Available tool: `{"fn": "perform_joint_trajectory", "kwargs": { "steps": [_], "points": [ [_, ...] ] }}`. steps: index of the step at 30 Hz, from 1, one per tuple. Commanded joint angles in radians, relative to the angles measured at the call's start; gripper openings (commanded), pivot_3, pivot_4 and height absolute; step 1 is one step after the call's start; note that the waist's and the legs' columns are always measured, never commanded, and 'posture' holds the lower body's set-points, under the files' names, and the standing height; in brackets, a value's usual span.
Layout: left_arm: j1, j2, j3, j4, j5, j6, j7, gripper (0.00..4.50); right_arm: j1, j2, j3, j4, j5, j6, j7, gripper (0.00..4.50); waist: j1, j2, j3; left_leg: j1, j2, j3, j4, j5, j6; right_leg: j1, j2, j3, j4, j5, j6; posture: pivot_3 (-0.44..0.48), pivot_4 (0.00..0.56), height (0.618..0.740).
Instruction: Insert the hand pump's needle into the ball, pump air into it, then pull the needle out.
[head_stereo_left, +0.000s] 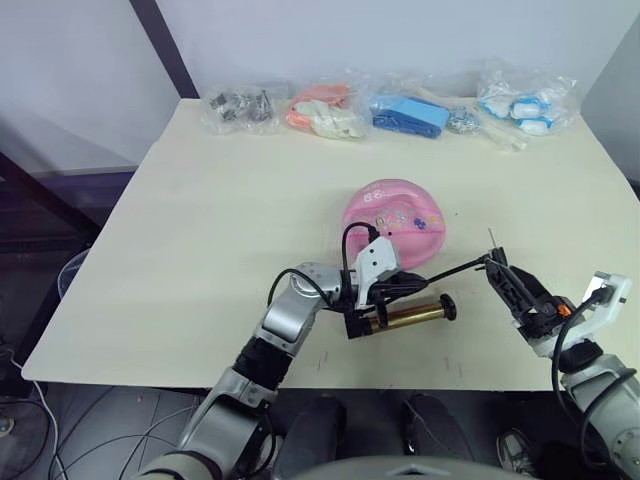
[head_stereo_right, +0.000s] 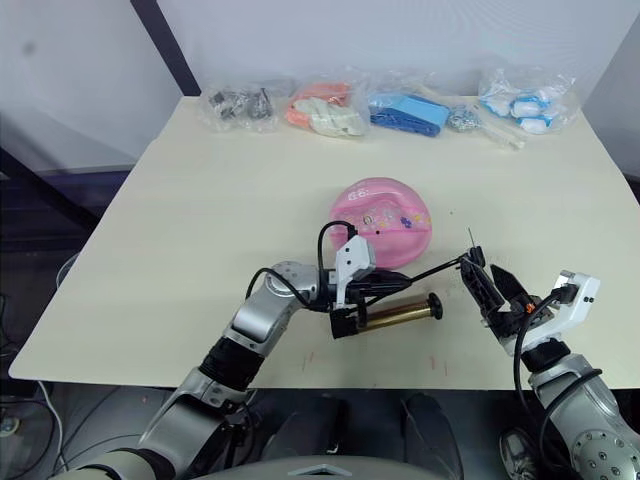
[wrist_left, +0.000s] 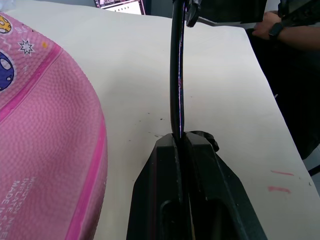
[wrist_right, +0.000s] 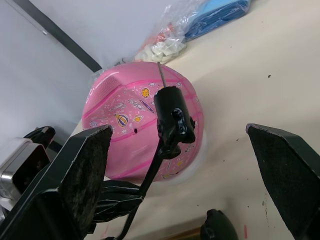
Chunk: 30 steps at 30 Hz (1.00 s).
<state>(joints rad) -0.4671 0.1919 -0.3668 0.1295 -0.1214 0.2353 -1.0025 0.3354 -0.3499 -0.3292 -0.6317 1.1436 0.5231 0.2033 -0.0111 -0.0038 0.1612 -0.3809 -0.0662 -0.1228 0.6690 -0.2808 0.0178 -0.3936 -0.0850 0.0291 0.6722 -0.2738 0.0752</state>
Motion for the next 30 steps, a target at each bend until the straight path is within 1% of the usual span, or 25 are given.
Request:
{"fn": "perform_joint_trajectory", "kwargs": {
  "steps": [1,8,15,24,27,29,30],
  "points": [
    [-0.009,0.002,-0.009,-0.011,-0.013,-0.032,-0.021,0.07,-0.010,-0.020,-0.010,-0.040,0.026,0.002,0.002,4.50,0.000,0.000,0.000,0.000,0.000,0.000,0.000,0.000,0.000,0.000,0.000,0.000,0.000,0.000,0.000,0.000,0.150,0.740],
    [-0.007,0.016,-0.022,0.001,-0.010,-0.055,-0.044,0.07,-0.020,-0.053,-0.009,-0.035,0.061,0.026,0.008,4.50,-0.001,0.000,0.000,0.000,0.000,0.000,0.000,0.000,0.000,0.000,0.001,0.000,0.000,0.000,0.000,0.000,0.150,0.740],
    [-0.009,0.013,-0.022,0.002,-0.014,-0.058,-0.040,0.07,-0.012,-0.075,-0.009,-0.029,0.080,0.046,0.026,4.50,-0.001,0.000,0.000,0.000,0.000,0.000,0.000,0.000,0.000,0.000,0.001,0.000,0.000,0.000,0.000,0.000,0.150,0.740],
    [-0.008,0.011,-0.015,0.013,-0.014,-0.056,-0.032,0.07,-0.005,-0.076,-0.014,-0.020,0.092,0.044,0.028,4.50,-0.001,0.000,0.000,0.000,0.000,0.000,0.000,0.000,0.000,0.000,0.001,0.000,0.000,0.000,0.000,0.000,0.150,0.740],
    [-0.004,0.013,-0.016,0.010,-0.016,-0.054,-0.033,0.00,-0.005,-0.080,-0.017,-0.019,0.093,0.042,0.030,3.67,-0.001,0.000,0.000,0.000,0.000,0.000,0.000,0.000,0.000,0.000,0.001,0.000,0.000,0.000,0.000,0.000,0.150,0.740],
    [-0.003,0.013,-0.017,0.009,-0.016,-0.054,-0.033,0.00,-0.003,-0.081,-0.019,-0.019,0.094,0.043,0.032,2.86,-0.001,0.000,0.000,0.000,0.000,0.000,0.000,0.000,0.000,0.000,0.001,0.000,0.000,0.000,0.000,0.000,0.150,0.740],
    [-0.003,0.013,-0.017,0.009,-0.017,-0.054,-0.034,0.00,-0.001,-0.084,-0.017,-0.018,0.092,0.044,0.035,2.36,-0.001,0.000,0.000,0.000,0.000,0.000,0.000,0.000,0.000,0.000,0.001,0.000,0.000,0.000,0.000,0.000,0.150,0.740]
  ]
}}
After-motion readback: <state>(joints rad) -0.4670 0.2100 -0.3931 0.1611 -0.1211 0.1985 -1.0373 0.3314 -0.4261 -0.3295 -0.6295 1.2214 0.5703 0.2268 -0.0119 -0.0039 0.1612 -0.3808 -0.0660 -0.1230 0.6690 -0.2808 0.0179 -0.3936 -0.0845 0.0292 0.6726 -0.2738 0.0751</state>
